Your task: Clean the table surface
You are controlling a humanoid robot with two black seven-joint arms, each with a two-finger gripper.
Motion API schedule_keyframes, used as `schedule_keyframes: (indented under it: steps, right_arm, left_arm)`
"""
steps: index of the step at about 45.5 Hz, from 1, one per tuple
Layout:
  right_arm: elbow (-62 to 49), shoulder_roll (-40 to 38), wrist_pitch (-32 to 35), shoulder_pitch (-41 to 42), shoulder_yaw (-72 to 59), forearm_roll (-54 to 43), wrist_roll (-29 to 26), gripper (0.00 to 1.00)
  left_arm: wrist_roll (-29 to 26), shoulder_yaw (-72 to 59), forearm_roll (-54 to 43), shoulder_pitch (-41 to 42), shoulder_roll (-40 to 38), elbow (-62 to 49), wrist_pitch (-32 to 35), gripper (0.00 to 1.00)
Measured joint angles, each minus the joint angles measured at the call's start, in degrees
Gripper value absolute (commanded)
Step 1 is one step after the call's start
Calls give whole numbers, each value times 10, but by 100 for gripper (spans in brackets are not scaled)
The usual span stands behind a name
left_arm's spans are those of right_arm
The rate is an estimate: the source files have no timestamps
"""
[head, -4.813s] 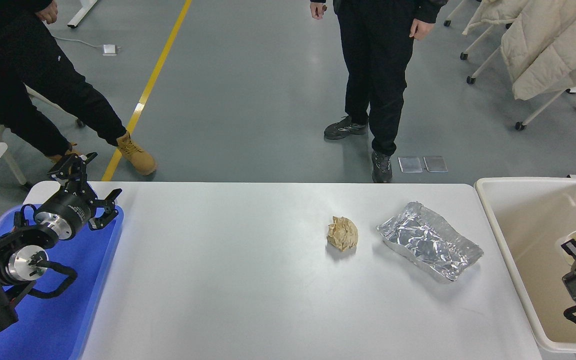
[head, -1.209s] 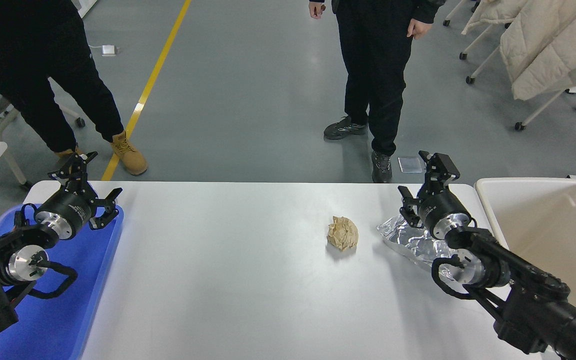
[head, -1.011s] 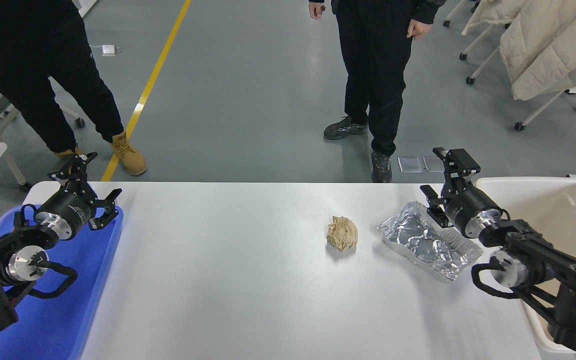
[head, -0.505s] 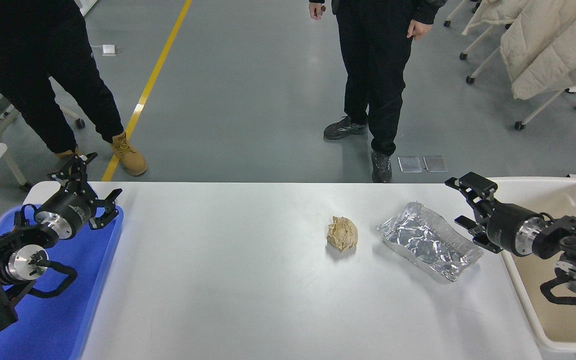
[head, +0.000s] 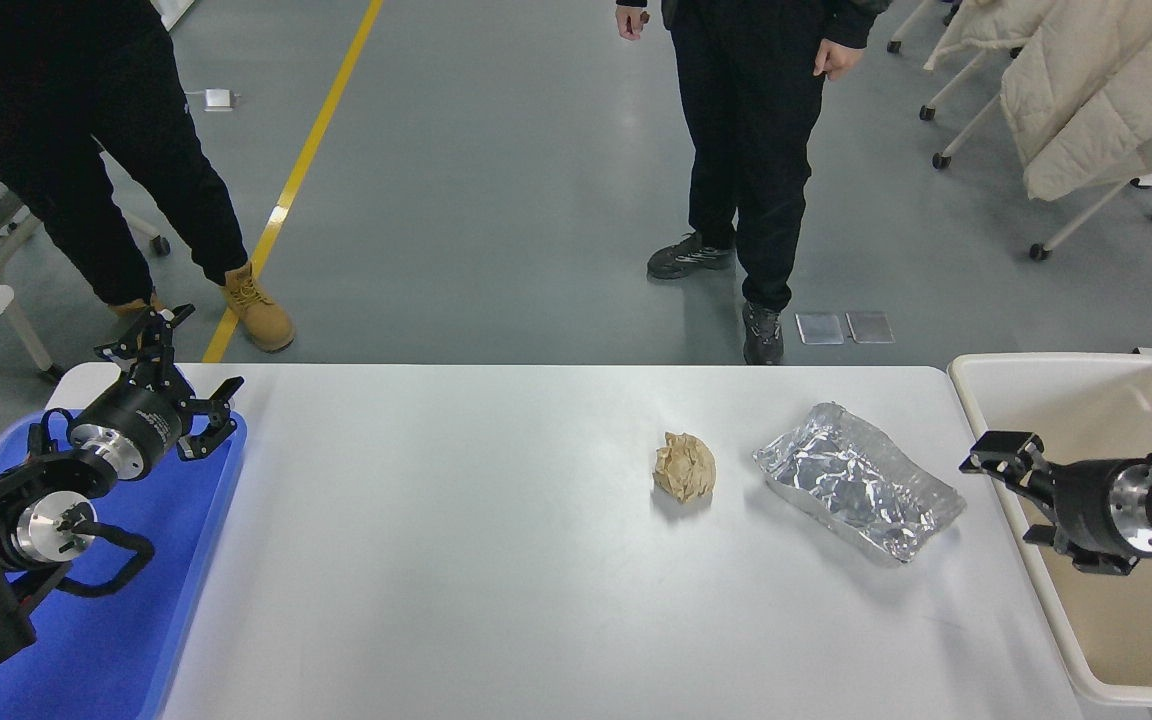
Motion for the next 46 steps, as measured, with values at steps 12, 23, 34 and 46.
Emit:
schedule_keyframes:
  steps: [12, 23, 34, 46]
  right_arm:
    - [-3, 43, 1, 3, -13, 47, -33, 99]
    - [-33, 96, -6, -7, -19, 80, -43, 99]
    - [-91, 142, -6, -28, -22, 83, -46, 99]
    - [-136, 163, 1, -37, -24, 71, -47, 94]
  left_arm:
    - [0, 0, 0, 0, 0, 0, 0, 100]
    - [0, 0, 0, 0, 0, 0, 0, 100]
    - [0, 0, 0, 0, 0, 0, 0, 100]
    - [0, 0, 0, 0, 0, 0, 0, 100]
